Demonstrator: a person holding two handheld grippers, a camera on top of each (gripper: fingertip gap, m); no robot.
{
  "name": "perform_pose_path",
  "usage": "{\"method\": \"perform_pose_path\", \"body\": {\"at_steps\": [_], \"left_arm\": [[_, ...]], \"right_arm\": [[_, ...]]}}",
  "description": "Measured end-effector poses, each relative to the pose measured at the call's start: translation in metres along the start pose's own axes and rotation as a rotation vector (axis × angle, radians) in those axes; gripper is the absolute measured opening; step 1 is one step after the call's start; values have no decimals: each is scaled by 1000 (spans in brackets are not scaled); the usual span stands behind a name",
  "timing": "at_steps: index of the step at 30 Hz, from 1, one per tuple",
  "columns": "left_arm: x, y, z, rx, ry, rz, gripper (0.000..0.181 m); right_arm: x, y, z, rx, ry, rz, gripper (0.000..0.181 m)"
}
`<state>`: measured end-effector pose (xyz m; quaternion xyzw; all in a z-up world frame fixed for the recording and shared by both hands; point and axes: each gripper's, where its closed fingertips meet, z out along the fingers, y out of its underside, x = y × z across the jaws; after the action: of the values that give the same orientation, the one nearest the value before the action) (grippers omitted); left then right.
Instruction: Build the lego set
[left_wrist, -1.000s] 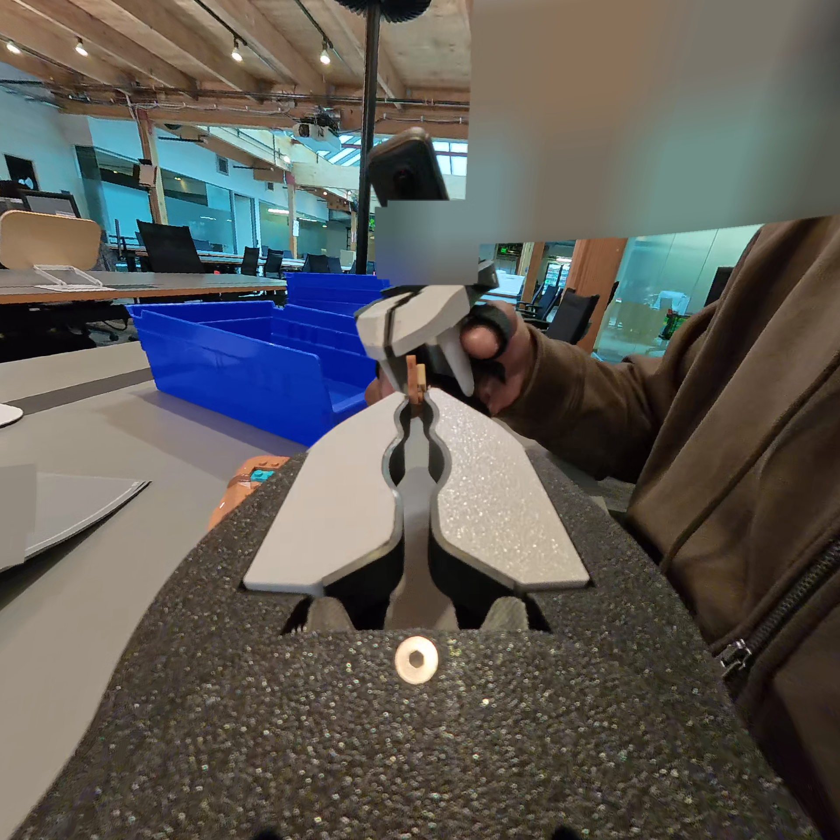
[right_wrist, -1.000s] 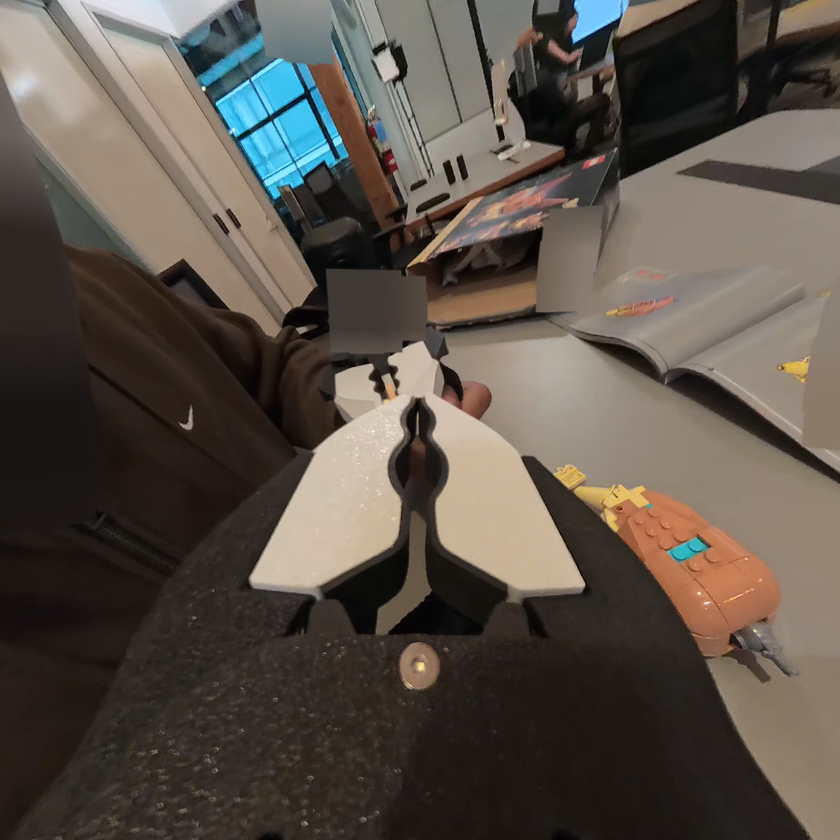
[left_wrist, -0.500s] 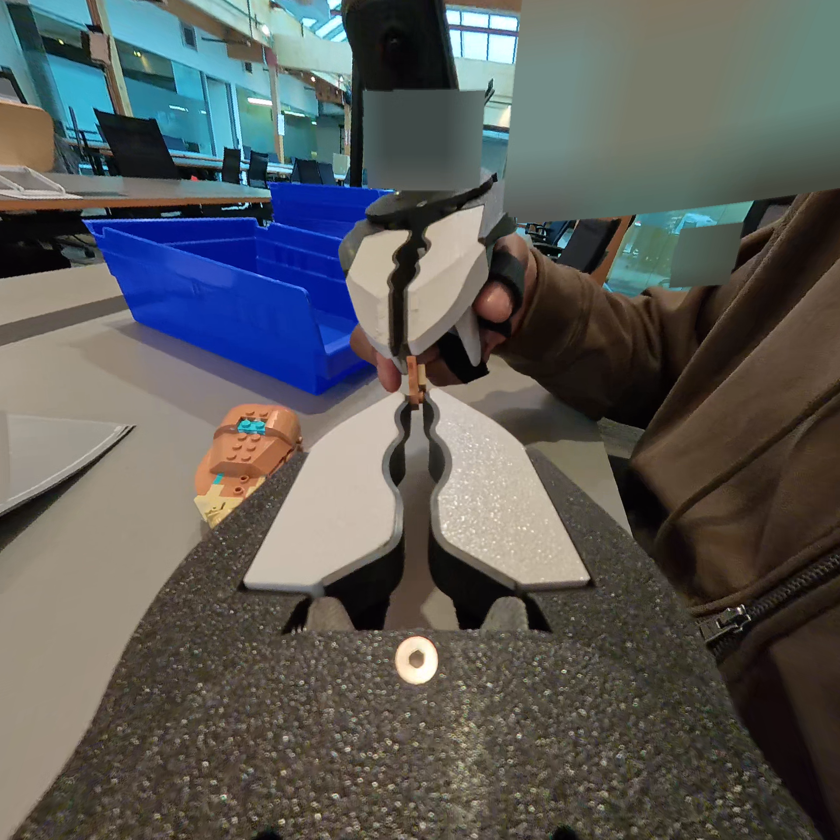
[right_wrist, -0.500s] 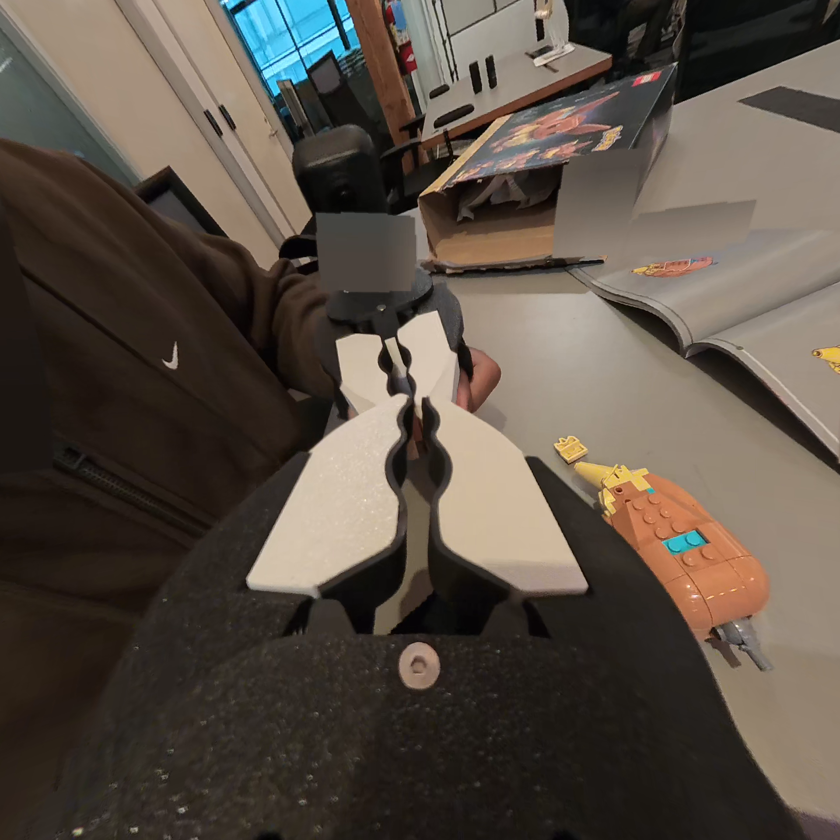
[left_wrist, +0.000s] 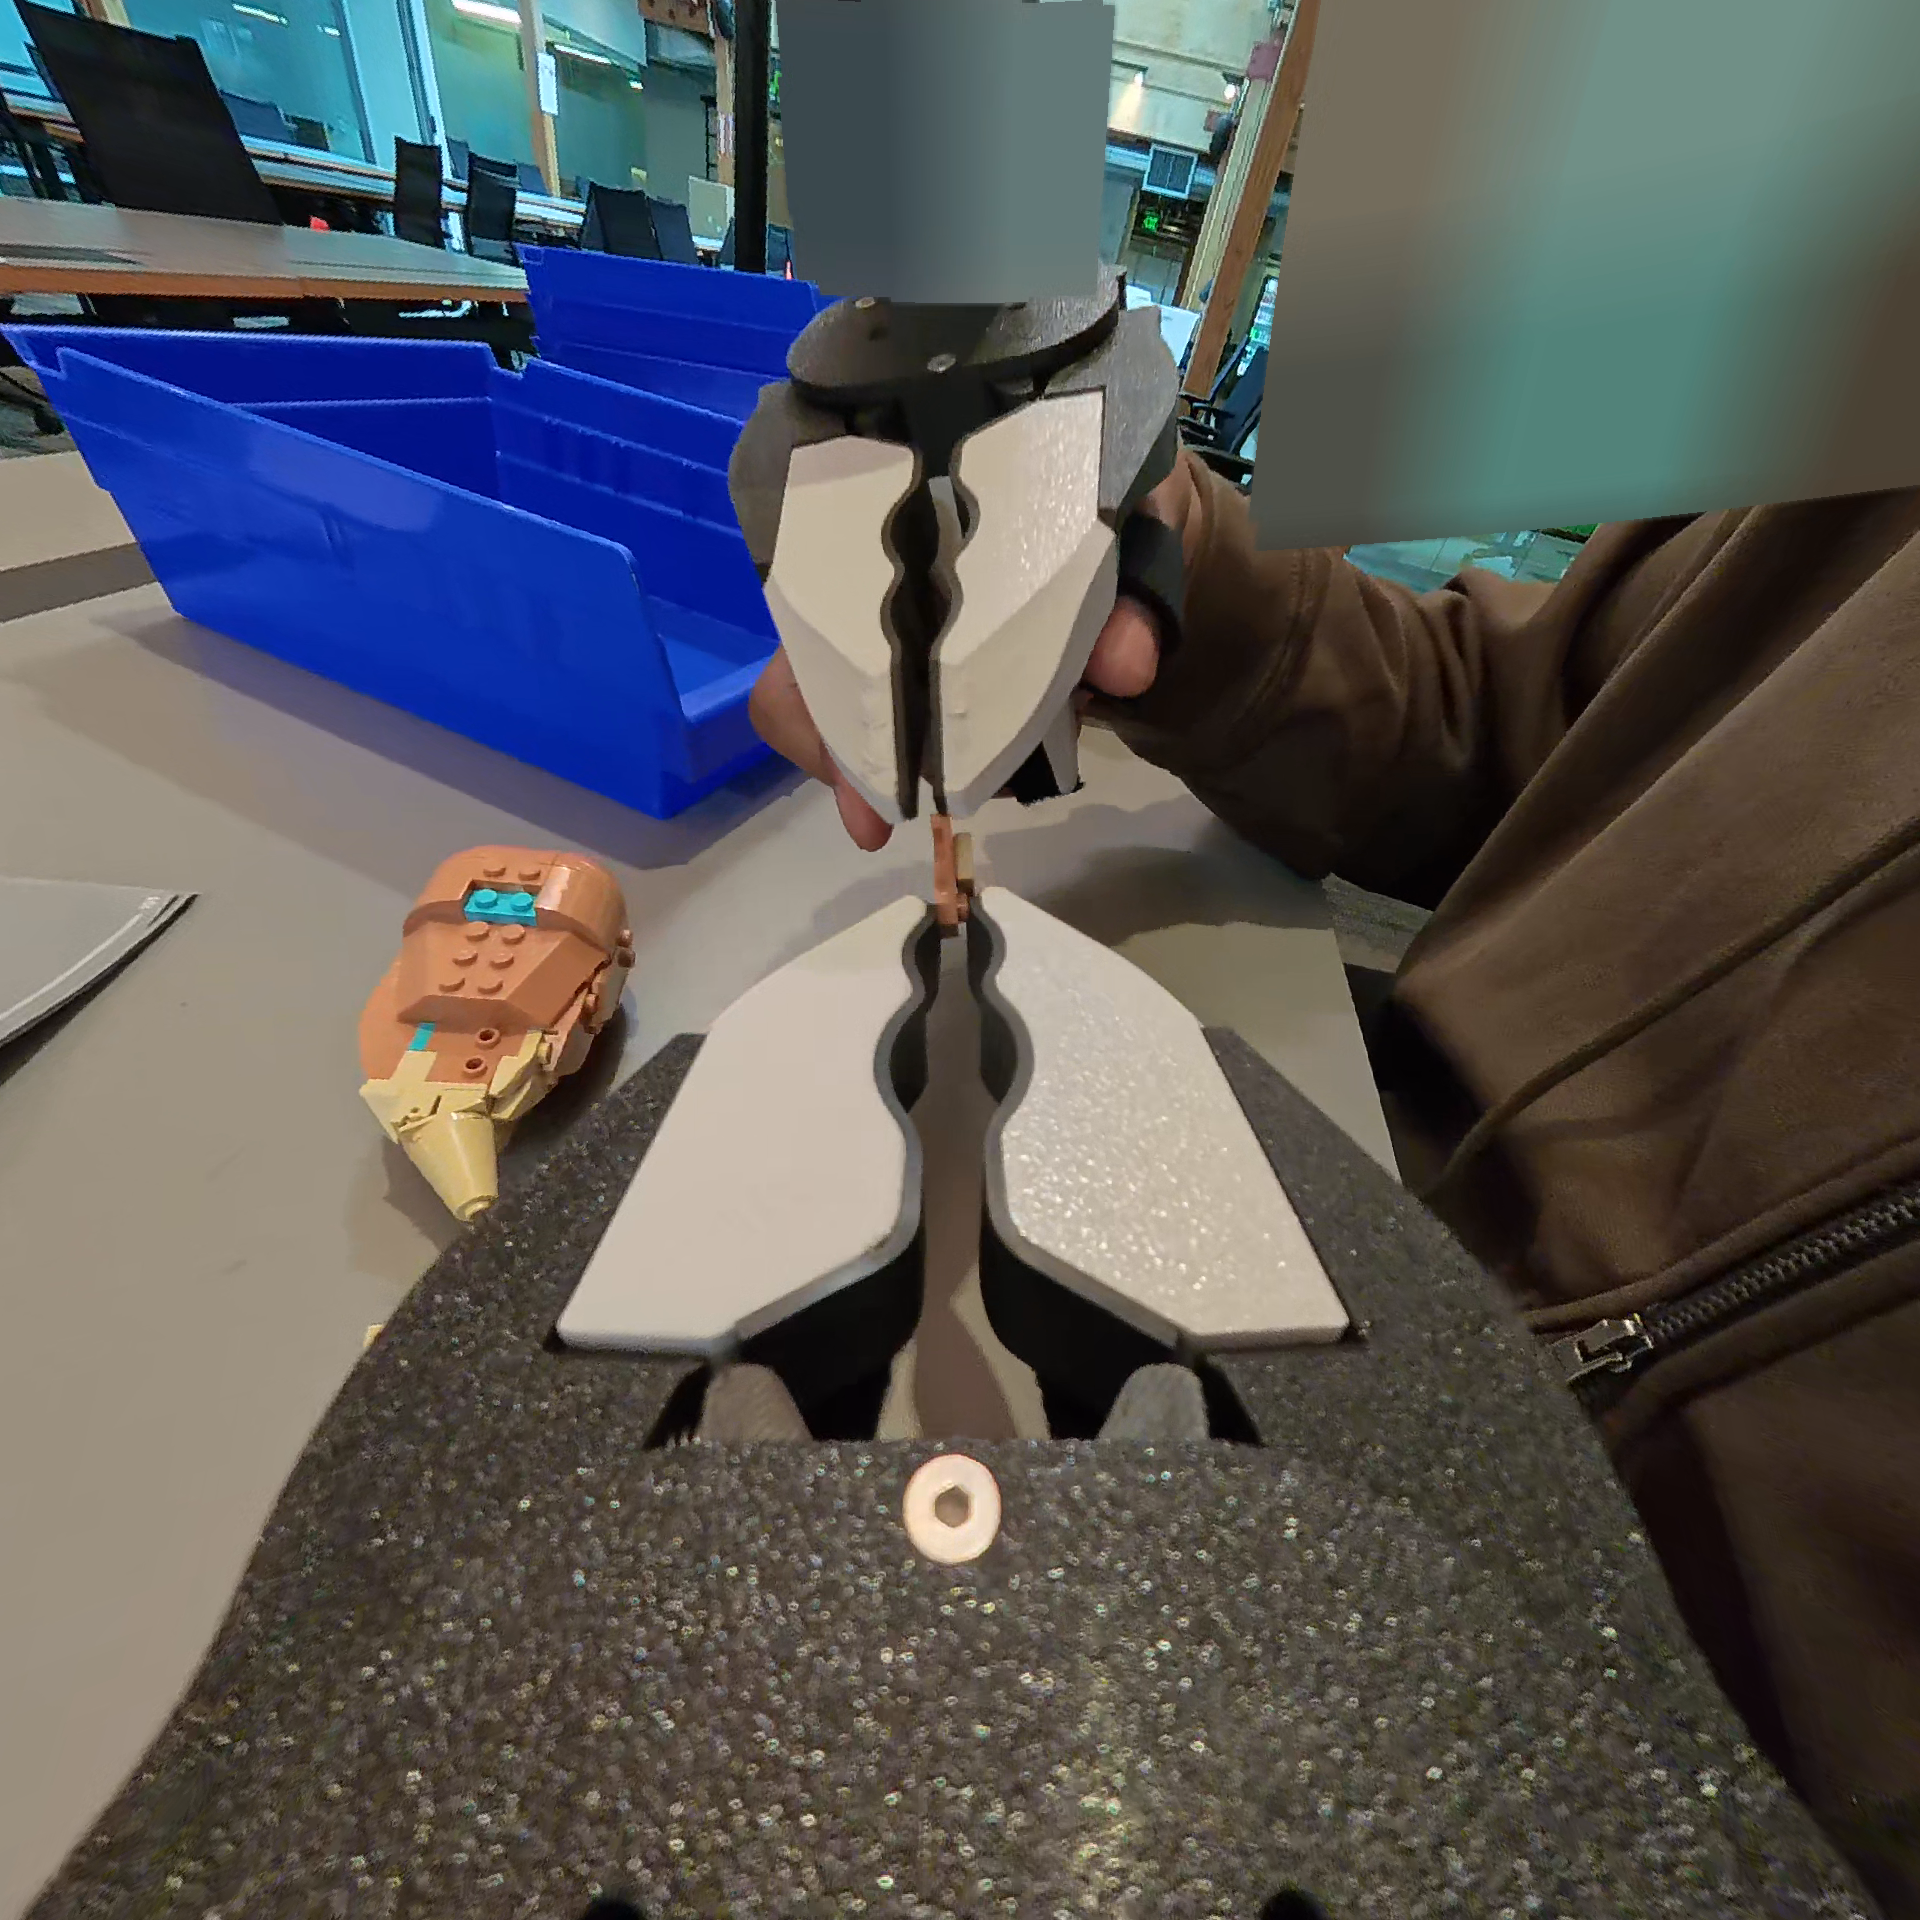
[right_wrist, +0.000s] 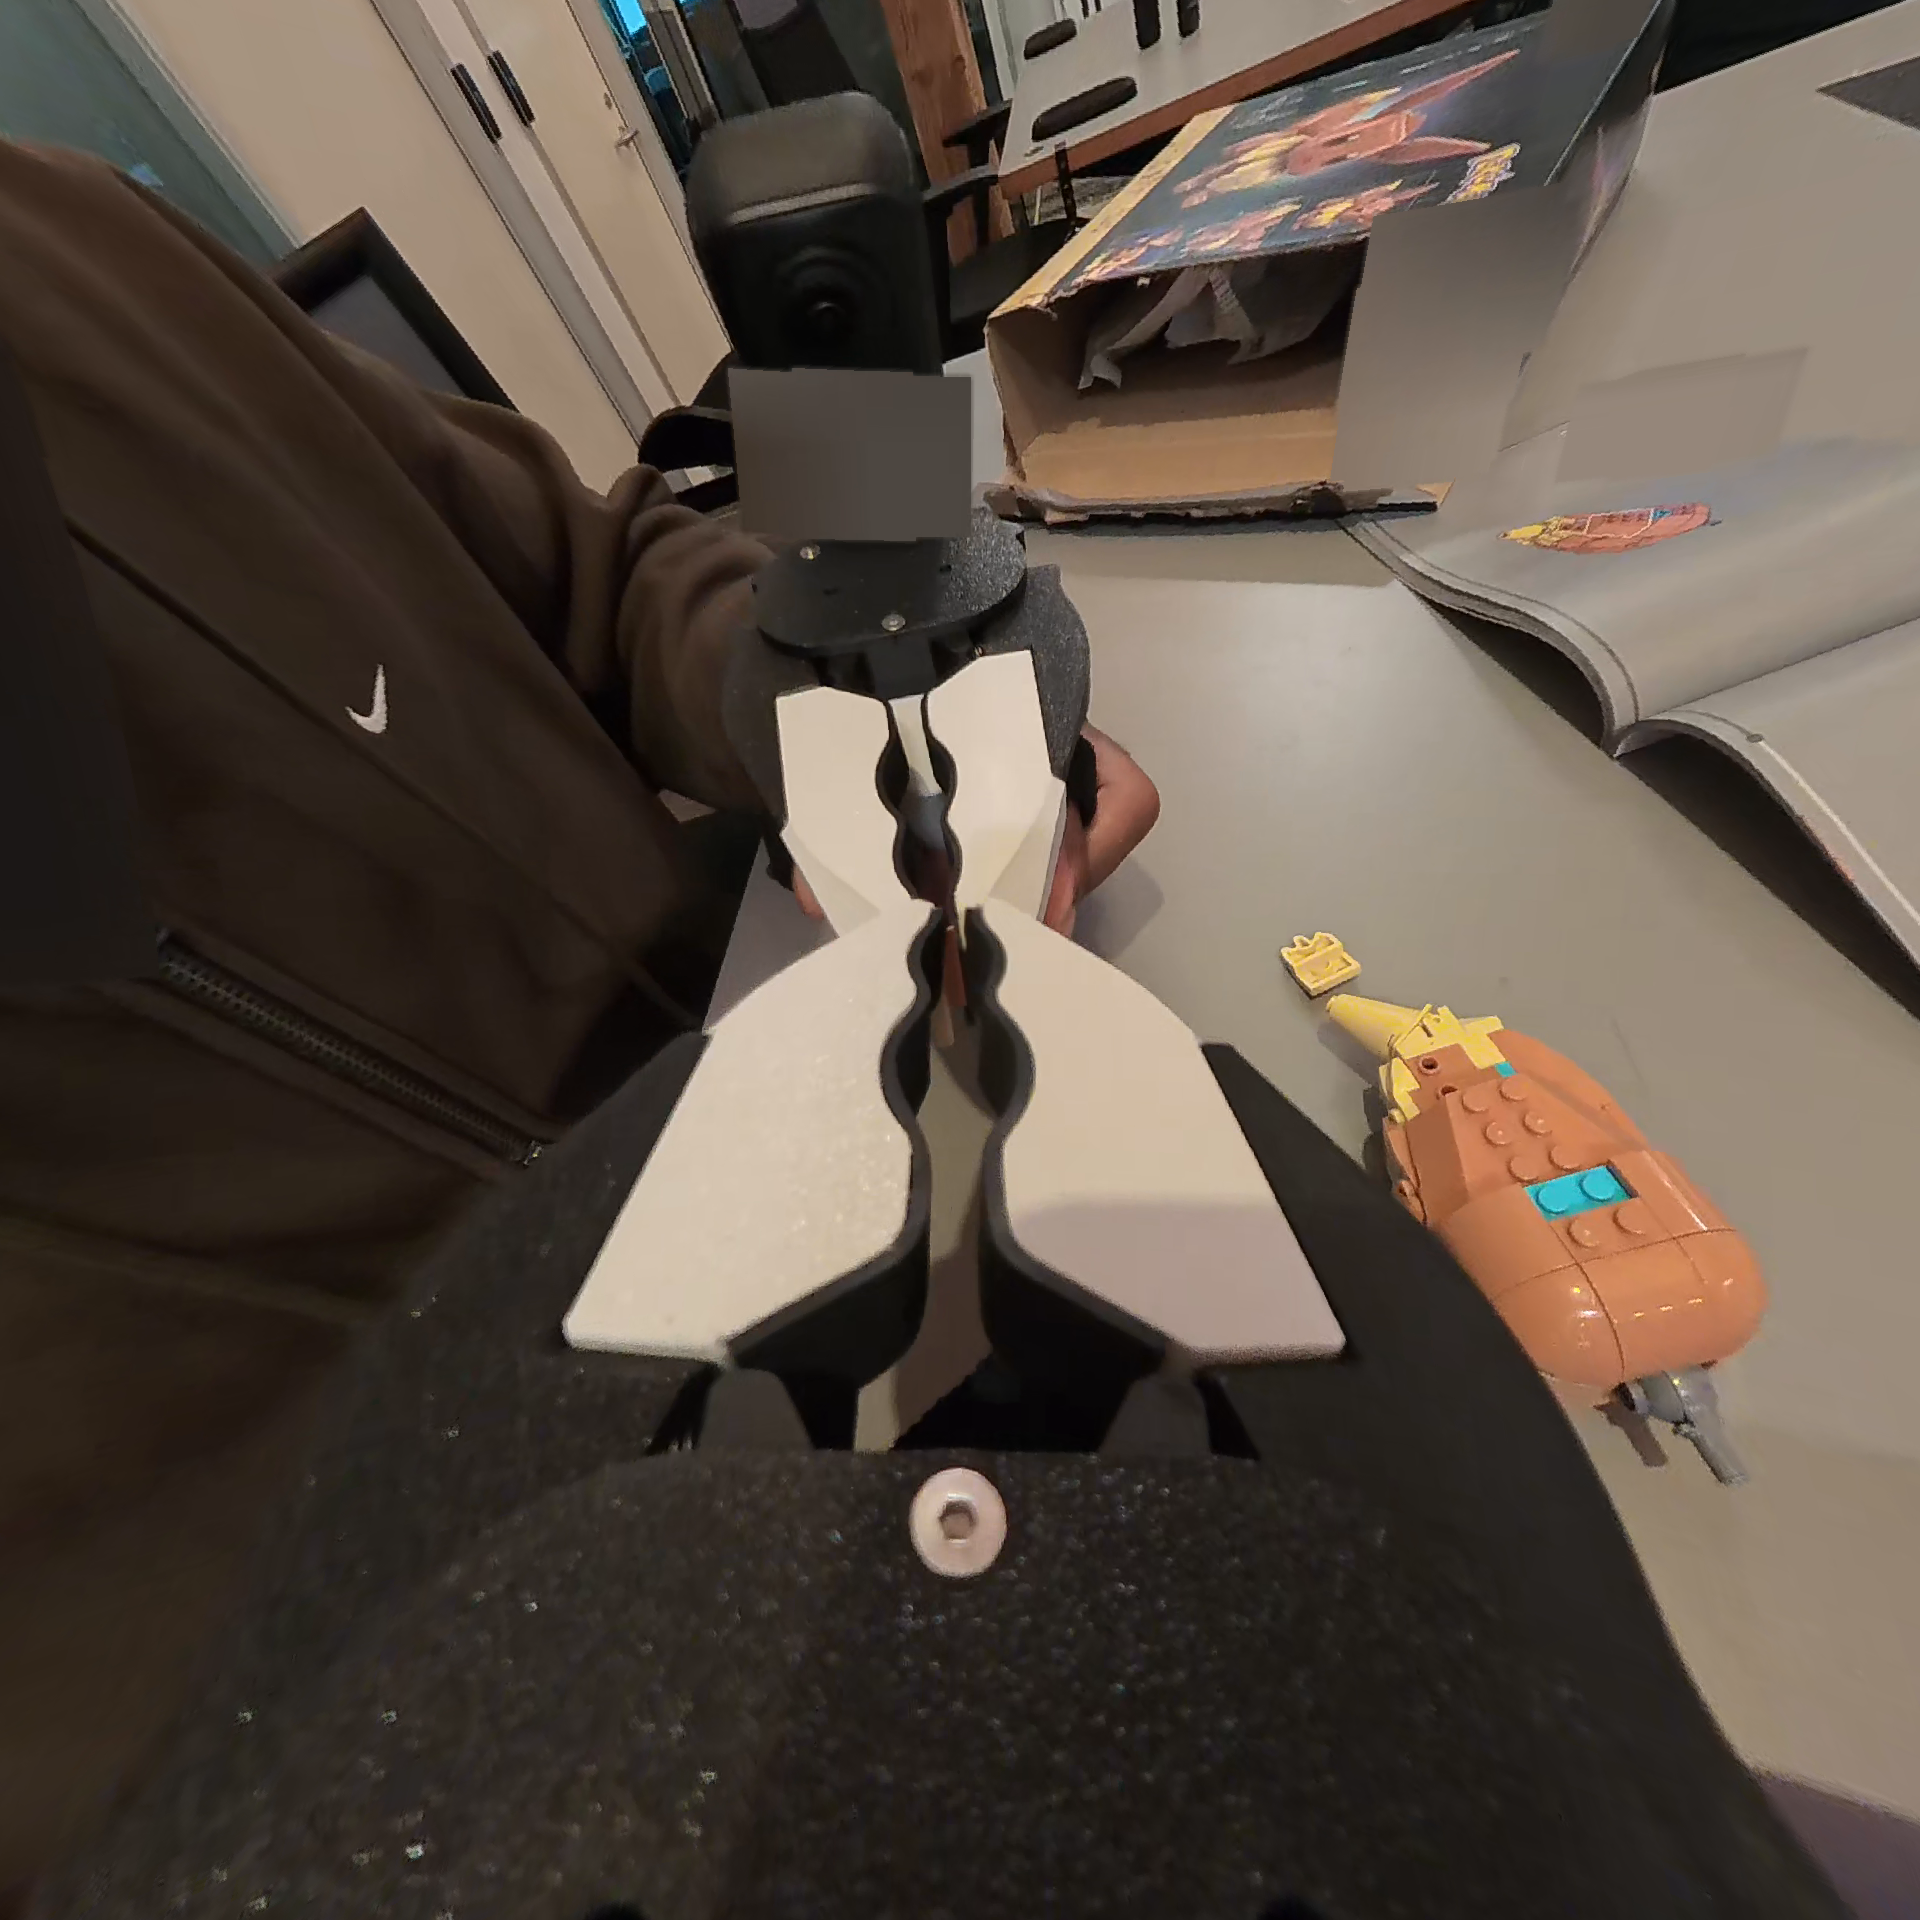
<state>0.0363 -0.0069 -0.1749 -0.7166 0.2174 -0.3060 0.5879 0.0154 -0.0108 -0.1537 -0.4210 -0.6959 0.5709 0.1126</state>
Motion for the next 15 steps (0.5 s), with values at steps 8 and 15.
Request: {"method": "perform_pose_path", "body": {"at_steps": [8, 15], "left_arm": [[-1, 3, 1, -16, -6, -3, 5], [-1, 6, 2, -35, -4, 4, 5]], "right_arm": [[-1, 4, -1, -13, -11, 5, 5], [0, 8, 1, -32, -14, 8, 4]]}}
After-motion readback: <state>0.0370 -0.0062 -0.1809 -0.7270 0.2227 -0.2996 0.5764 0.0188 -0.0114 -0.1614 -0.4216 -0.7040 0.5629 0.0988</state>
